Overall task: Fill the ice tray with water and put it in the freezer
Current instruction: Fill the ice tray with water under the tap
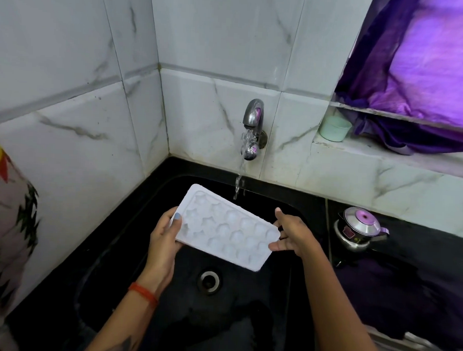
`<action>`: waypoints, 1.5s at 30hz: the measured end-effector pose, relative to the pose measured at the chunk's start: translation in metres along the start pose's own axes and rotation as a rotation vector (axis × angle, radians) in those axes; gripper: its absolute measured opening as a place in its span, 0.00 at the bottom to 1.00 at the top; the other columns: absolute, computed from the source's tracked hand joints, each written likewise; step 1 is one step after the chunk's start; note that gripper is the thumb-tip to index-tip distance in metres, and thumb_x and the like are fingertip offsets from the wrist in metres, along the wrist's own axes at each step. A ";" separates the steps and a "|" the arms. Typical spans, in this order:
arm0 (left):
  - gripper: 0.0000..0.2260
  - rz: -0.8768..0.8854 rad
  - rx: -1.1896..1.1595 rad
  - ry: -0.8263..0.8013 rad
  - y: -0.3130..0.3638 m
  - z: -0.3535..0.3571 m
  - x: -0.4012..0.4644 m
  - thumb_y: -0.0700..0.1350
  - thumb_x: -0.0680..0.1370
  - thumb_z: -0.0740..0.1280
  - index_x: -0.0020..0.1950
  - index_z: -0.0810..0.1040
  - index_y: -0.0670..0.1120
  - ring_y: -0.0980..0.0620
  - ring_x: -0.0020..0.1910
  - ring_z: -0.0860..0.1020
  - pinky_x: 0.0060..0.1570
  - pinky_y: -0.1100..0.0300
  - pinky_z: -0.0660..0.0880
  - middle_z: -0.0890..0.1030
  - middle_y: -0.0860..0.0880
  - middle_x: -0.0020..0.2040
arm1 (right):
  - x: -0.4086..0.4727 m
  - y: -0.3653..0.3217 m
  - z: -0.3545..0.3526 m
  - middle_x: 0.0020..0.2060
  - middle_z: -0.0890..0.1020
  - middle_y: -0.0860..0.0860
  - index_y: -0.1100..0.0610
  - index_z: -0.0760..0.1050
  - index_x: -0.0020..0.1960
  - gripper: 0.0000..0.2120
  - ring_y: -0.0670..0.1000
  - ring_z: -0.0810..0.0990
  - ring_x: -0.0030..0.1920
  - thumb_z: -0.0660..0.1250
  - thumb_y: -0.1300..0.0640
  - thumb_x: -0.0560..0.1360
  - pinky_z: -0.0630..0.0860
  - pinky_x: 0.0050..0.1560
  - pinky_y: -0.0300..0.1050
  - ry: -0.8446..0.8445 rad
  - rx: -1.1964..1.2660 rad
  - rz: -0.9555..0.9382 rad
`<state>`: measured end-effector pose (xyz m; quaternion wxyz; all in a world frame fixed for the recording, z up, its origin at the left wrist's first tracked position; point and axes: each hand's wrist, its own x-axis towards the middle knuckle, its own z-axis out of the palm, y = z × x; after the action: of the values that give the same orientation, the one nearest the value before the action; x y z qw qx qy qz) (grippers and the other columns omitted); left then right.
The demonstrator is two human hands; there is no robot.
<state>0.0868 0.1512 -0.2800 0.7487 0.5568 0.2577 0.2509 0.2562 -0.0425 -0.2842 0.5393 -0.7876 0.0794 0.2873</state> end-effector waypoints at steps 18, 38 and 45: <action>0.24 -0.269 -0.260 0.047 -0.009 0.021 0.037 0.34 0.81 0.56 0.75 0.51 0.37 0.43 0.57 0.76 0.58 0.50 0.72 0.70 0.37 0.67 | -0.008 0.018 -0.005 0.47 0.77 0.52 0.58 0.74 0.43 0.12 0.55 0.79 0.50 0.69 0.73 0.69 0.81 0.40 0.38 0.225 0.666 -0.457; 0.15 -0.466 -0.003 -0.087 -0.028 0.052 0.055 0.28 0.78 0.54 0.64 0.69 0.31 0.44 0.55 0.76 0.54 0.53 0.73 0.74 0.37 0.62 | -0.038 -0.015 -0.036 0.47 0.85 0.51 0.57 0.74 0.61 0.28 0.49 0.84 0.48 0.66 0.78 0.67 0.79 0.45 0.39 -0.038 0.623 -0.623; 0.13 -0.462 0.002 -0.076 -0.023 0.062 0.057 0.27 0.78 0.52 0.54 0.71 0.37 0.47 0.48 0.77 0.52 0.53 0.72 0.75 0.40 0.57 | -0.034 -0.010 -0.043 0.45 0.85 0.50 0.59 0.72 0.63 0.28 0.47 0.84 0.46 0.63 0.79 0.68 0.78 0.42 0.36 -0.001 0.620 -0.594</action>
<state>0.1723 0.1396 -0.2929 0.7950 0.4927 0.3501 0.0513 0.2483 -0.0832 -0.2472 0.8100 -0.5766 -0.0683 0.0826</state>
